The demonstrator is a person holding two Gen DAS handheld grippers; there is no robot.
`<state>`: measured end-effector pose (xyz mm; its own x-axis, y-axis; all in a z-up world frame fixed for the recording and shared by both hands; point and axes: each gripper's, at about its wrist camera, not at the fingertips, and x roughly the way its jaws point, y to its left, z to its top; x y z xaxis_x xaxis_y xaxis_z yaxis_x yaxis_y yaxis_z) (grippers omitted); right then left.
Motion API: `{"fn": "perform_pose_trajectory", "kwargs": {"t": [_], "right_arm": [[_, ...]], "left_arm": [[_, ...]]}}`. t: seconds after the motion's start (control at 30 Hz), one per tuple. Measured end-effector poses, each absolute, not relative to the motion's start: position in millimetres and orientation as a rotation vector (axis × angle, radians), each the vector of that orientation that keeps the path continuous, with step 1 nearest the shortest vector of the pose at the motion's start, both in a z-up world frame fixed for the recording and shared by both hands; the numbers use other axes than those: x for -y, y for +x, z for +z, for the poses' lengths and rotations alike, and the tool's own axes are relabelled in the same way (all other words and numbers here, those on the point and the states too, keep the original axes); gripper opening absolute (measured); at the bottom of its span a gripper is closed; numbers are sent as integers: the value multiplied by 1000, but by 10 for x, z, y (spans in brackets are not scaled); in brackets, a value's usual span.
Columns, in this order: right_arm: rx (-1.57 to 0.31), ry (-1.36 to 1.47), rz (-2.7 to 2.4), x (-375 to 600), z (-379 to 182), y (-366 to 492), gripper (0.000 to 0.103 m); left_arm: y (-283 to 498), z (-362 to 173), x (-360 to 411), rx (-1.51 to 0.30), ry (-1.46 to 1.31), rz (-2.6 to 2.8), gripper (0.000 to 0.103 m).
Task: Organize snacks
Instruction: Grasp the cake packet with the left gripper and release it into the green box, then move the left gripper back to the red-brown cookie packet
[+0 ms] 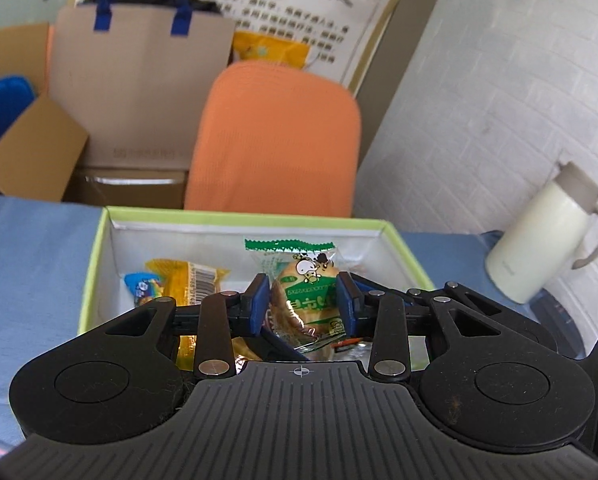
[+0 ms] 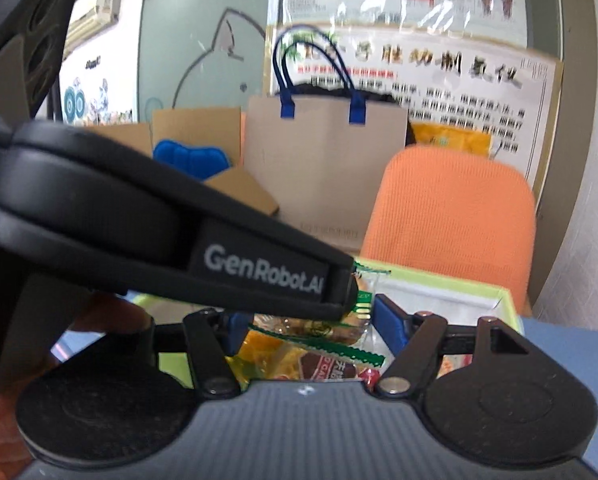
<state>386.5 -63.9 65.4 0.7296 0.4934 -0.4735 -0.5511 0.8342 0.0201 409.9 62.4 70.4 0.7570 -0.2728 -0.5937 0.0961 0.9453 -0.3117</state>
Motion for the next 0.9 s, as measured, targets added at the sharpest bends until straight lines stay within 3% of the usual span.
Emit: {"fn": "perform_pose_trajectory", "kwargs": {"t": [0.07,0.13,0.2,0.23,0.53,0.9], "right_arm": [[-487,-137,561,649,619,3889,77],[-462,-144,550,731,673,3866,82],[-410,-114,543,898,785,3722,92],[-384,-92,540,998,862,3645,93],[-339,-11,456,1754,1068,2746,93],[-552,94,350,2166,236,1740,93]], "left_arm": [[4166,648,-658,-680,-278,-205,23],[4093,701,-702,-650,-300,-191,55],[3932,817,-744,-587,-322,-211,65],[3837,889,-740,-565,-316,-215,68],[2876,1025,-592,-492,-300,-279,85],[2070,136,-408,-756,-414,-356,82]]}}
